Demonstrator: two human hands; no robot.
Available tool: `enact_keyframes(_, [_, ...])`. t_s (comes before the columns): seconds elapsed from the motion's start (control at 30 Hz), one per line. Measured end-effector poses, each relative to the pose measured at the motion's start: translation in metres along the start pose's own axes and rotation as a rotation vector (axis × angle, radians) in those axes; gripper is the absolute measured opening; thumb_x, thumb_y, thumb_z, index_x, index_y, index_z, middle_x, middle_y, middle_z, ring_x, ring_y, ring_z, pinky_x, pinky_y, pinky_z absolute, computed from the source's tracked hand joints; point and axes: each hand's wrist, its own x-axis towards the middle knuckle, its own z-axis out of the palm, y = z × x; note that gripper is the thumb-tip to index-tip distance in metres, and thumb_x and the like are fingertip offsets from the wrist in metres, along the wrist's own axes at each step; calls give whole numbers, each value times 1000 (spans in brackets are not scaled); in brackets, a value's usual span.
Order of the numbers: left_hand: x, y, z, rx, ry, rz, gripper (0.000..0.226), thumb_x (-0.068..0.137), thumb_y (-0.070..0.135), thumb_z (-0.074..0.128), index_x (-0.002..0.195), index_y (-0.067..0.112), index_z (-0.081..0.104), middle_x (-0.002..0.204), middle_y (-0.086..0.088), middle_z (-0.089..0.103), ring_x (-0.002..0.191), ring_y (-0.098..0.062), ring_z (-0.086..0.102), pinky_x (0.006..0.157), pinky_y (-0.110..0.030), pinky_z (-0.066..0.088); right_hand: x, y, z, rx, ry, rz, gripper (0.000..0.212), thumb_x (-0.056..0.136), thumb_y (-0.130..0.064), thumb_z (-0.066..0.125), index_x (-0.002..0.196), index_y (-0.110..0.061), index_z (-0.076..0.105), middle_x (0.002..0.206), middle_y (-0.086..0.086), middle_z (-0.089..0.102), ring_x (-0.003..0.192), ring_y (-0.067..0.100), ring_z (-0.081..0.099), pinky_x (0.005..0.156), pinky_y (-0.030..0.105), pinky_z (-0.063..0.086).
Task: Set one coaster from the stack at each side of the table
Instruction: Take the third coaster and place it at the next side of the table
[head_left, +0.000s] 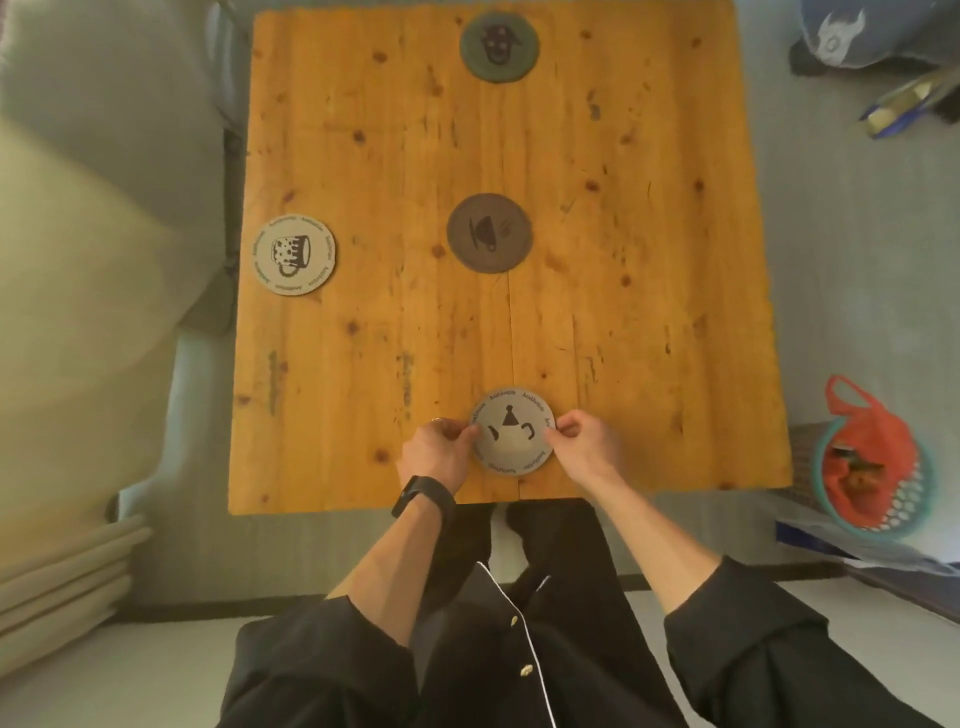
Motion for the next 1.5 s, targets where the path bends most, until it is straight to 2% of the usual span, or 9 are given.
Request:
enact_keyframes(0.13, [1, 3, 10, 40, 46, 33, 22, 80, 58, 61, 86, 37, 63, 96, 10, 72, 91, -20, 66, 86, -41, 54, 1, 10, 7, 5, 56, -16, 14, 87, -39, 68, 81, -38, 56, 76, -21, 60, 70, 0, 59, 58, 25, 49])
enact_keyframes(0.27, [-9, -3, 13, 78, 96, 24, 19, 81, 56, 61, 80, 38, 54, 92, 15, 70, 94, -18, 64, 94, -44, 44, -2, 12, 10, 5, 91, -36, 11, 88, -35, 68, 86, -32, 57, 81, -15, 62, 74, 7, 61, 63, 27, 47])
enact_keyframes(0.57, [-11, -1, 16, 56, 150, 84, 17, 86, 53, 59, 88, 37, 64, 97, 10, 74, 100, -20, 64, 95, -45, 45, -8, 13, 10, -48, 103, 1, 15, 90, -36, 65, 96, -23, 66, 80, -10, 63, 67, 6, 57, 56, 22, 41])
enact_keyframes(0.83, [-4, 2, 14, 177, 118, 93, 23, 89, 52, 56, 98, 34, 66, 102, 9, 71, 109, -23, 53, 94, -42, 35, -14, 16, 14, -18, 102, 15, 19, 93, -38, 63, 100, -20, 63, 94, -3, 68, 87, 18, 62, 75, 32, 51])
enact_keyframes(1.07, [-9, 3, 16, 211, 152, 90, 22, 90, 51, 56, 99, 33, 66, 101, 8, 72, 108, -23, 53, 95, -43, 34, -15, 18, 12, 2, 109, -38, 18, 93, -39, 64, 95, -23, 56, 89, -6, 63, 83, 16, 60, 64, 26, 41])
enact_keyframes(1.2, [-12, 2, 21, 298, 181, 212, 22, 94, 46, 50, 113, 37, 57, 105, 4, 65, 108, -25, 53, 95, -44, 35, -26, 22, 9, -68, 181, -247, 20, 96, -34, 61, 108, -25, 48, 88, -5, 56, 75, 12, 55, 54, 18, 38])
enact_keyframes(1.3, [-12, 1, 20, 489, 167, 398, 29, 97, 39, 42, 124, 37, 53, 109, -2, 58, 108, -29, 52, 98, -47, 34, -28, 18, 2, -217, 114, -409, 22, 100, -30, 53, 122, -27, 47, 101, -1, 59, 72, 13, 59, 54, 24, 50])
enact_keyframes(1.4, [-1, 9, 11, 632, 158, 490, 30, 91, 39, 45, 117, 35, 59, 108, -3, 56, 107, -29, 50, 98, -50, 36, -17, 1, -14, -344, -10, -352, 16, 98, -32, 54, 113, -27, 49, 101, -1, 57, 75, 17, 61, 62, 35, 58])
enact_keyframes(1.5, [23, 27, -3, 624, 127, 523, 32, 86, 44, 43, 106, 30, 64, 106, -4, 54, 103, -31, 50, 88, -46, 42, 12, -28, -34, -423, -187, -263, 10, 96, -29, 59, 106, -24, 60, 111, 1, 52, 97, 20, 56, 82, 31, 48])
